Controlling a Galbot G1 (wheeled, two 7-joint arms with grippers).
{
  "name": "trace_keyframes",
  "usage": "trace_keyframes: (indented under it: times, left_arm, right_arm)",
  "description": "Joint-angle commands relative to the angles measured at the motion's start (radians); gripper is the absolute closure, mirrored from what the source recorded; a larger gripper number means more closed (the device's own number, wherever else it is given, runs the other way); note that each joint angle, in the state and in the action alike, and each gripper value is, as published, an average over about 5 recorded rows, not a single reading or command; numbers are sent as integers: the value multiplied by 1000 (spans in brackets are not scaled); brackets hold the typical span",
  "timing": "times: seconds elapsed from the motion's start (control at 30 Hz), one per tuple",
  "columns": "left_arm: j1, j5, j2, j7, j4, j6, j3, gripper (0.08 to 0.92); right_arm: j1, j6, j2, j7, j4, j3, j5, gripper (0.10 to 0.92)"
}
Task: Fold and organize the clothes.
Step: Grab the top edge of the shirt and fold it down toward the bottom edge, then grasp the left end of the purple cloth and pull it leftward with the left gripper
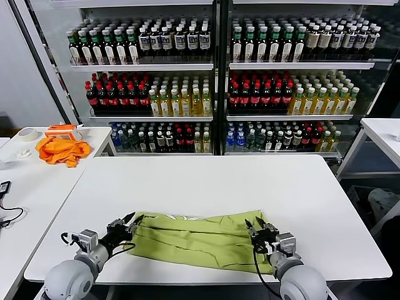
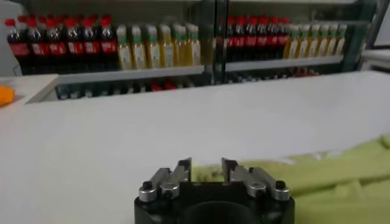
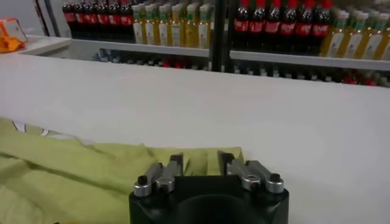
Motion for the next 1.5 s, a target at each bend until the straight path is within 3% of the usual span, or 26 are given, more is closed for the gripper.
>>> trace_keyframes:
  times: [0.03,0.3,0.43,0.57,1.07,1.4,1.5]
  left_arm:
    - [-8,-110,-23,-287,-39,23,74,506]
    - [-5,-92,-56,-369,-1,72,126,273]
    - [-1,-86,-58,-379,-3,70,130,192]
    - [16,-88,-58,-381,-3,68,123,188]
    - [-5,-80,-89,-354,34,32,147,587]
    - [-9,178,-76,-350,11,56,120,869]
    - [19,225,-60,-370,-15,80,77,900]
  right_arm:
    - [-87,-1,-3,-2,93,47,-41,437]
    - [-136,-6,-1,-4,147,89,-43,228]
    - [-136,-5,2,-3,145,89,-47,205]
    - [-133,-3,5,-3,137,85,-53,203]
    - [-137,-1,7,-4,152,84,-68,203]
    - [-106,-1,0,-5,129,78,-71,203]
    - [-80,-3,2,-7,125,60,-74,203]
